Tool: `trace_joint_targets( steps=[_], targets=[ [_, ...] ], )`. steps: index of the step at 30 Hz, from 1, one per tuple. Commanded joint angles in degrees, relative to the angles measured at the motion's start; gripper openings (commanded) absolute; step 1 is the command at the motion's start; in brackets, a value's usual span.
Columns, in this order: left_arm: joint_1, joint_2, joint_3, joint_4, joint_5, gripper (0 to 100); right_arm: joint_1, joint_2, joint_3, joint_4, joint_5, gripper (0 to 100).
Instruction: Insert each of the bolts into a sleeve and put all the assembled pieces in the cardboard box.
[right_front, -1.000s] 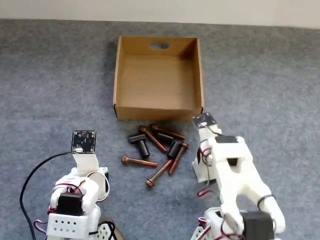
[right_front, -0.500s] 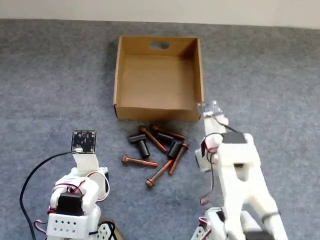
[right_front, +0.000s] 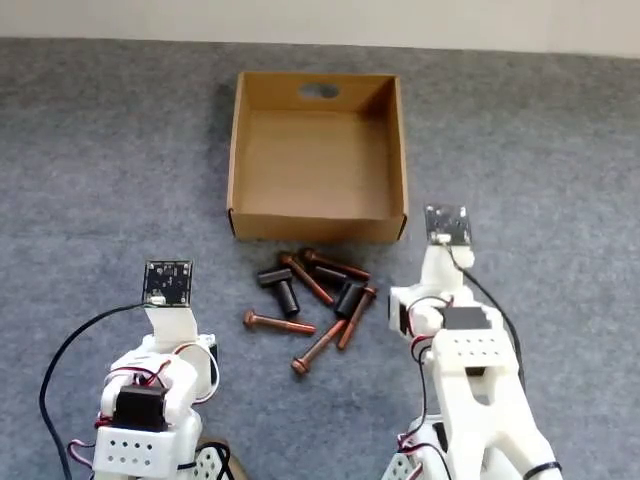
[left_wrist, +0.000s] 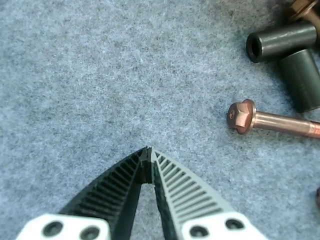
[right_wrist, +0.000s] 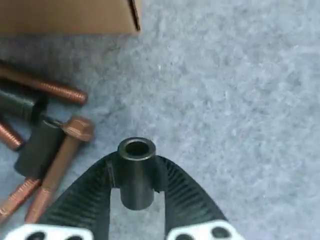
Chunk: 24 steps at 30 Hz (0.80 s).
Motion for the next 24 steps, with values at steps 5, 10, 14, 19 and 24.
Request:
trace_joint_targets(
  steps=[5, 10, 14, 19, 24],
  targets=[
    [0.6, -0.4, 1.0, 0.2, 0.3, 1, -0.4, -1.5, 1.5, -3.1, -0.5, 0.6],
    [0.6, -0.4, 1.0, 0.2, 0.3, 1, -0.1, -1.5, 1.8, -2.9, -0.3, 0.6],
    [4.4, -0.4, 1.0, 0.2, 0.3, 1, -0.1, -1.5, 1.8, -2.9, -0.2, 0.6],
    [6.6, -0.4, 1.0, 0.2, 0.4, 1, -0.3, -1.5, 1.8, -3.0, -0.2, 0.6],
    [11.0, -0.4, 1.0, -0.3, 0.4, 1, -0.4, -1.5, 1.9, -2.9, -0.2, 0.6]
  ],
)
